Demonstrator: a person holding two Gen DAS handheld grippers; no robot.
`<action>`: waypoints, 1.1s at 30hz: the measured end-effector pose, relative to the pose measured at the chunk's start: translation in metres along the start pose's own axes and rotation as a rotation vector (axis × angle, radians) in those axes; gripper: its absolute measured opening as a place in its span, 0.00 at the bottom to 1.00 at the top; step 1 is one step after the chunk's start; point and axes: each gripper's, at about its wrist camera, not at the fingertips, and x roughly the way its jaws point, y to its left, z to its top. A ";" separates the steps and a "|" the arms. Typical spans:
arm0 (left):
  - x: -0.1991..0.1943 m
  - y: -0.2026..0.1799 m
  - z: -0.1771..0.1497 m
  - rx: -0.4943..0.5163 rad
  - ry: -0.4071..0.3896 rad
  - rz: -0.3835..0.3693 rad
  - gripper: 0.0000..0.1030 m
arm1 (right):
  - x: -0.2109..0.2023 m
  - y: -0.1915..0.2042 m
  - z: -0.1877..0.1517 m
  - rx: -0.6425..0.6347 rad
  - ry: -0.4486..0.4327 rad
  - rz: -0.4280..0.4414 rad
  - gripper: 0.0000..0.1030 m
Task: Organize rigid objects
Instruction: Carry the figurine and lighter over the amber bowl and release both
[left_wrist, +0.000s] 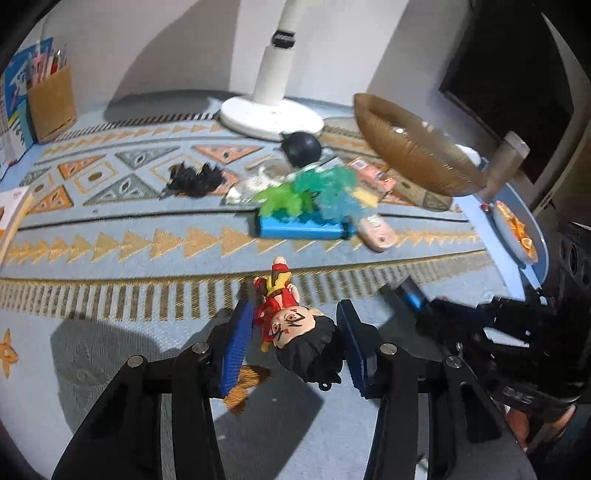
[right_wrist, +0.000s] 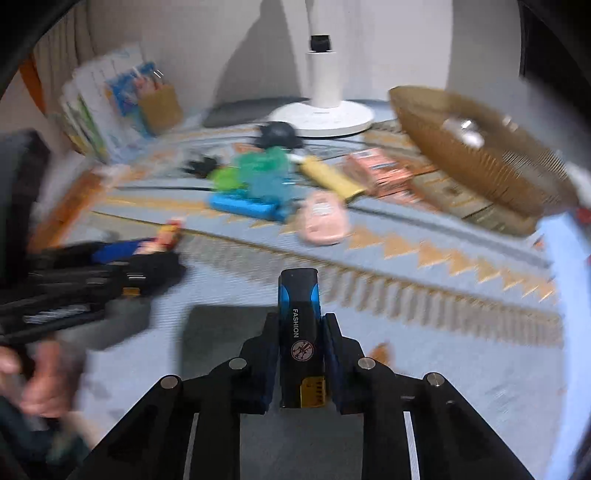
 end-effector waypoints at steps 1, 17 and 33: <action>-0.005 -0.003 0.002 0.007 -0.014 -0.007 0.43 | -0.008 -0.002 0.001 0.040 -0.016 0.057 0.22; -0.100 -0.085 0.100 0.171 -0.362 -0.015 0.43 | -0.179 -0.066 0.078 0.172 -0.431 -0.125 0.22; 0.073 -0.164 0.152 0.256 -0.080 -0.084 0.43 | -0.091 -0.164 0.125 0.266 -0.135 -0.303 0.22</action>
